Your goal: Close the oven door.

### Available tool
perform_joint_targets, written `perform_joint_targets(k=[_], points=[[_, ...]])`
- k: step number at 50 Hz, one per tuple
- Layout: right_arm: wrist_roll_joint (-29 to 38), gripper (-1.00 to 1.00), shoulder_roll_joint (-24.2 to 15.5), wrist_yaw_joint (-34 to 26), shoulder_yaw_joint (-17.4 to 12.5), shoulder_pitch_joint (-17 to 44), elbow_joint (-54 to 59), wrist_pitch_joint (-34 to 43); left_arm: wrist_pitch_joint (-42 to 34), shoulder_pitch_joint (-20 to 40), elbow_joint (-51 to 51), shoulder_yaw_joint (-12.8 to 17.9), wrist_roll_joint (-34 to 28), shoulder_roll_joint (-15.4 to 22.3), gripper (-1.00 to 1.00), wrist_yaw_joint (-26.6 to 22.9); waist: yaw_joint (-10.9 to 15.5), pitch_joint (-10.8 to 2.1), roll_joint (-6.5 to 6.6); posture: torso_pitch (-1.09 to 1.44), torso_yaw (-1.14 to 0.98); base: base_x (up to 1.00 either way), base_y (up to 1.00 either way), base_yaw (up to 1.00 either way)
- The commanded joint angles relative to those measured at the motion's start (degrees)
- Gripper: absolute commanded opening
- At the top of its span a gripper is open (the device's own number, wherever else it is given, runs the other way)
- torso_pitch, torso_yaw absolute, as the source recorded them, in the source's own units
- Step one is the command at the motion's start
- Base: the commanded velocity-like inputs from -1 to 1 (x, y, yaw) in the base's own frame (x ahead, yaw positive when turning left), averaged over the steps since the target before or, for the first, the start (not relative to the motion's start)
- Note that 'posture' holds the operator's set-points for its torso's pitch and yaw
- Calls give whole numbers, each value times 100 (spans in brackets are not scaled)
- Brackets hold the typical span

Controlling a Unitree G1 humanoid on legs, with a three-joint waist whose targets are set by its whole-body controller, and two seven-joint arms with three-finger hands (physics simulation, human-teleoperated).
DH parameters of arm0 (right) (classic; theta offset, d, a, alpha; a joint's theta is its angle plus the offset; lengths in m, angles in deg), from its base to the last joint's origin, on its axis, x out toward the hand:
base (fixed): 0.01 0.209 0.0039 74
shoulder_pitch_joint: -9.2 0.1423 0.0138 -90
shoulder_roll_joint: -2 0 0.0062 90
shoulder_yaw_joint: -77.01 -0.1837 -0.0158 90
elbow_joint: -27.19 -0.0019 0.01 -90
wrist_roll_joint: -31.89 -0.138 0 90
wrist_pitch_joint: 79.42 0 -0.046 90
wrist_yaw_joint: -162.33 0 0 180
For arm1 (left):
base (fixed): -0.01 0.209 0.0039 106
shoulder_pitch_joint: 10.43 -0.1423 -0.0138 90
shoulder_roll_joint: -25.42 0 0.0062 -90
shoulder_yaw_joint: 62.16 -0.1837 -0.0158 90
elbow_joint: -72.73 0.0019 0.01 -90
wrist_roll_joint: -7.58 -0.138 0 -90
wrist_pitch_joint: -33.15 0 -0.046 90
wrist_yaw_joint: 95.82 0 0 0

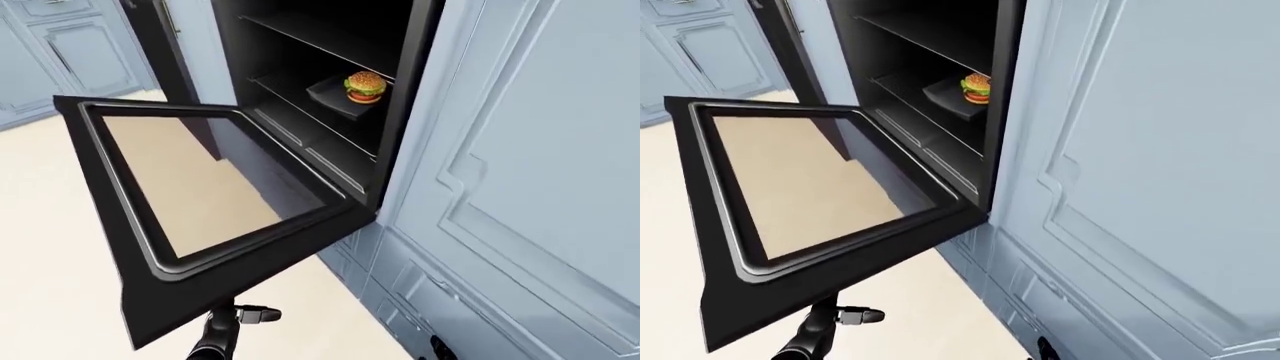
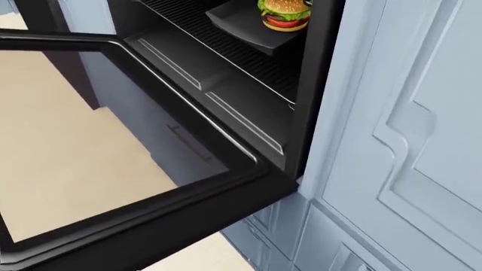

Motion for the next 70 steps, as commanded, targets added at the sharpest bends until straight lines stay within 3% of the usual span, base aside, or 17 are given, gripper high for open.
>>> perform_joint_targets(k=[1, 12, 31, 41, 70], points=[[-6, 100, -27, -37, 1, 13, -32, -63, 116, 124, -134, 3, -3, 44, 100, 35, -2, -90, 16, 0, 0, 0, 0, 0], [-15, 100, -36, -51, 10, 19, -33, -97, -90, 163, -133, 134, 153, 18, 100, -94, 2, -51, 13, 0, 0, 0, 0, 0], [-70, 100, -53, -78, 12, -8, -32, -141, 148, 206, -141, -231, -83, -354, 100, -157, 10, 29, -59, 0, 0, 0, 0, 0], [-53, 100, -43, -90, 5, 15, -32, -116, 231, 422, -174, -410, -55, -592, 100, -132, 44, -1, -118, 0, 0, 0, 0, 0], [-54, 100, -27, -95, -8, 7, -32, -114, 274, 1041, -371, -810, 413, -682, 100, -265, 89, -96, -170, 0, 0, 0, 0, 0]])
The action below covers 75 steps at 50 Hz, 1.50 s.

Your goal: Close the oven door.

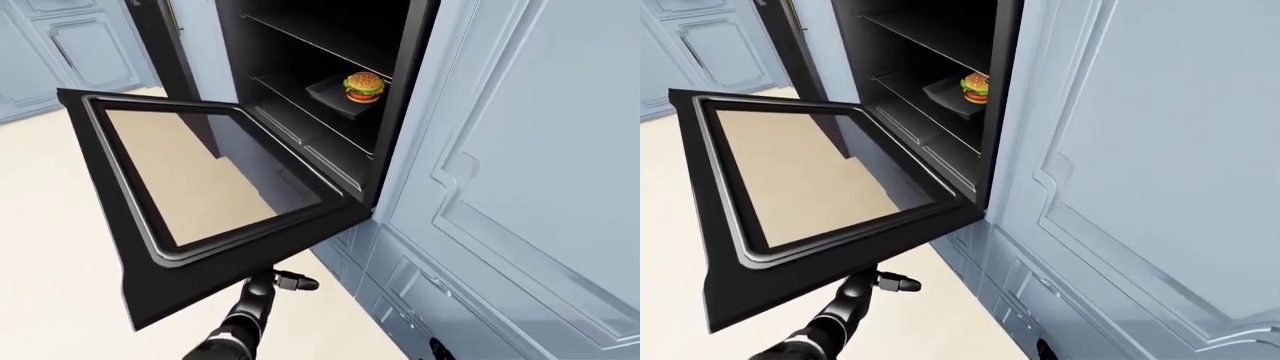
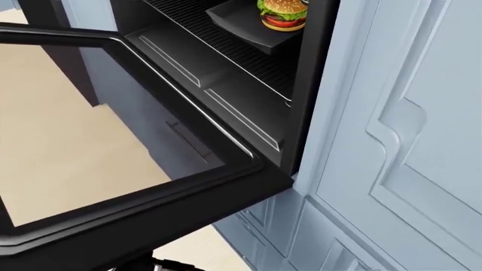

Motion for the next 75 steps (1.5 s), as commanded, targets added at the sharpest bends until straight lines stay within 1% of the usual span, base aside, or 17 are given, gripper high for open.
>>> perform_joint_targets(k=[1, 15, 30, 53, 68, 75], points=[[-15, 100, -51, -36, -13, 36, -80, -99, 107, 211, -193, -18, 30, 17, 100, 20, 0, -98, -11, 0, 0, 0, 0, 0], [-7, 100, -51, -36, -17, 37, -80, -98, 8, 402, -328, -175, 105, -91, 100, 9, 1, -112, -31, 0, 0, 0, 0, 0], [0, 100, -59, -26, -6, 72, -82, -89, -66, 520, -489, -321, 122, -194, 100, 46, 8, -87, -57, 0, 0, 0, 0, 0], [-24, 100, -51, -60, -25, 40, -81, -101, -167, 591, -640, -376, 188, -221, 100, 20, 5, -66, -71, 0, 0, 0, 0, 0], [-9, 100, -45, -52, -16, 59, -81, -84, -492, 769, -979, -413, 318, -211, 100, -32, 8, -69, -71, 0, 0, 0, 0, 0], [-1, 100, -47, -49, -13, 66, -81, -80, -517, 779, -1028, -439, 330, -210, 100, -31, 9, -73, -70, 0, 0, 0, 0, 0]])
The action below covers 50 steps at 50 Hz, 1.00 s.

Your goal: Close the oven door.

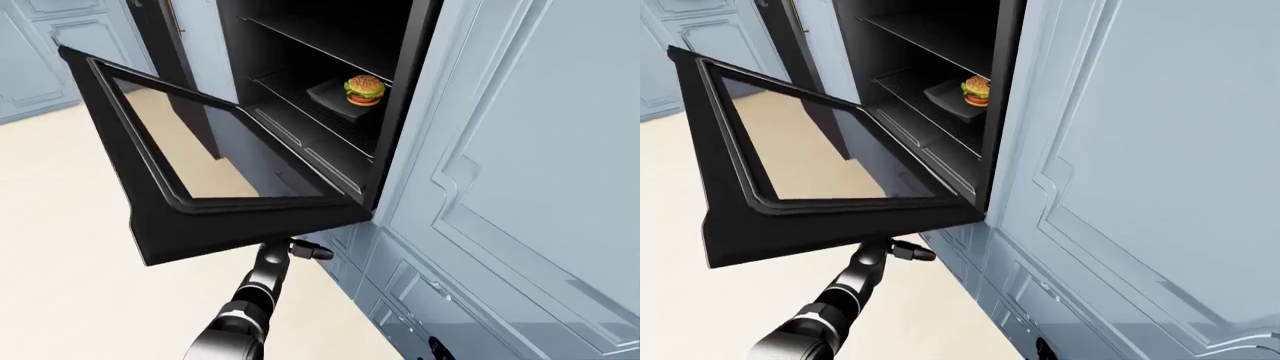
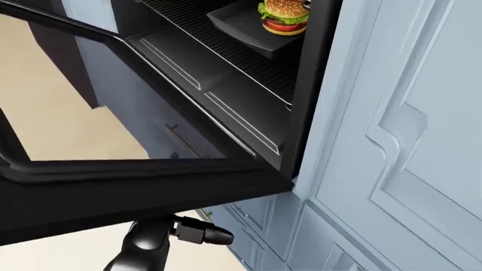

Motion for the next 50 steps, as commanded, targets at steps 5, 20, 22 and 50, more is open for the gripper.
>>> perform_joint_targets(k=[5, 20, 22, 50], points=[[-14, 100, -47, -38, -10, 46, -77, -92, 37, 211, -278, -7, 24, 12, 100, 5, 2, -100, -16, 0, 0, 0, 0, 0], [-28, 100, -51, -64, -26, 28, -76, -95, -675, 239, -1228, -88, 122, 34, 100, -111, 2, -87, -14, 0, 0, 0, 0, 0], [-25, 100, -50, -62, -26, 26, -76, -95, -765, 223, -1362, -97, 125, 37, 100, -125, 0, -86, -14, 0, 0, 0, 0, 0], [-22, 100, -50, -55, -18, 44, -77, -82, -1869, 81, -2888, -187, 104, 6, 100, -303, 3, -69, -13, 0, 0, 0, 0, 0]])
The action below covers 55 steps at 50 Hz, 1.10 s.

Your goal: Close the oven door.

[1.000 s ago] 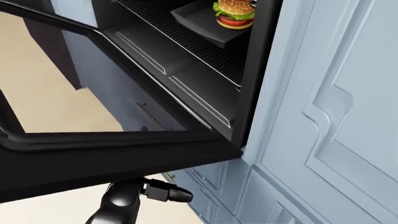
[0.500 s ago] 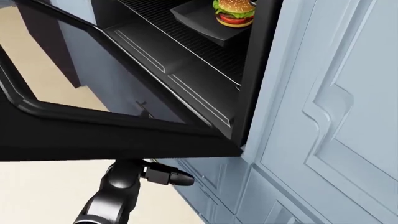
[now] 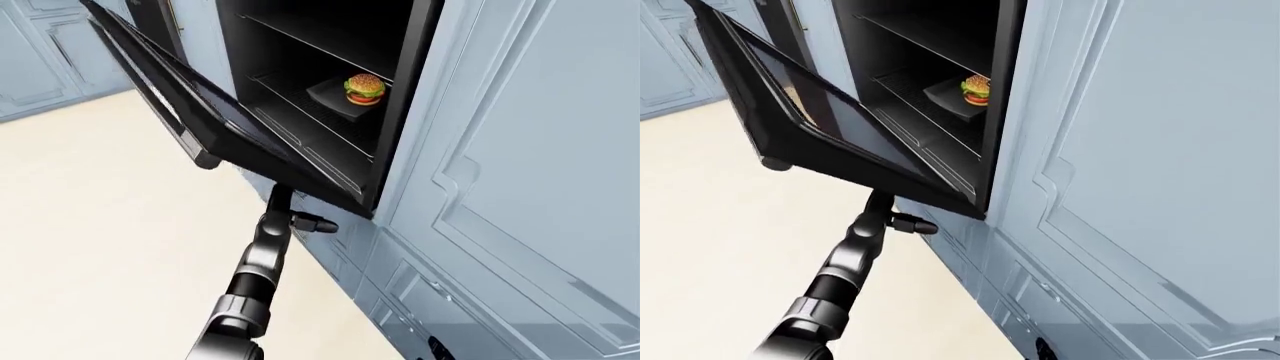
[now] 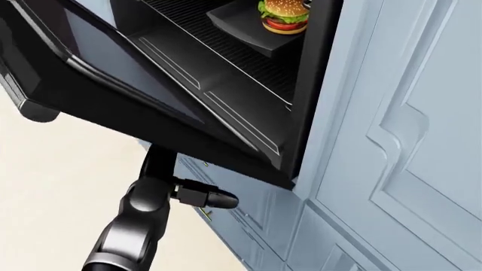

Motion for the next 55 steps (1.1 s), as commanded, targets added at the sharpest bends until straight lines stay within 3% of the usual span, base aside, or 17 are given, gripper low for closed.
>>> perform_joint_targets(k=[1, 33, 55], points=[[-21, 100, -46, -46, -12, 43, -81, -98, 6, 209, -416, -8, -20, 10, 100, -4, 1, -118, -14, 0, 0, 0, 0, 0], [-3, 100, -43, -32, 1, 74, -82, -90, -1521, 372, -2164, -123, -111, -88, 100, -229, 8, -83, -23, 0, 0, 0, 0, 0], [-41, 100, -42, -66, 0, 52, -81, -128, -2904, 463, -3717, -576, -902, -642, 100, -580, 19, -55, -86, 0, 0, 0, 0, 0]])
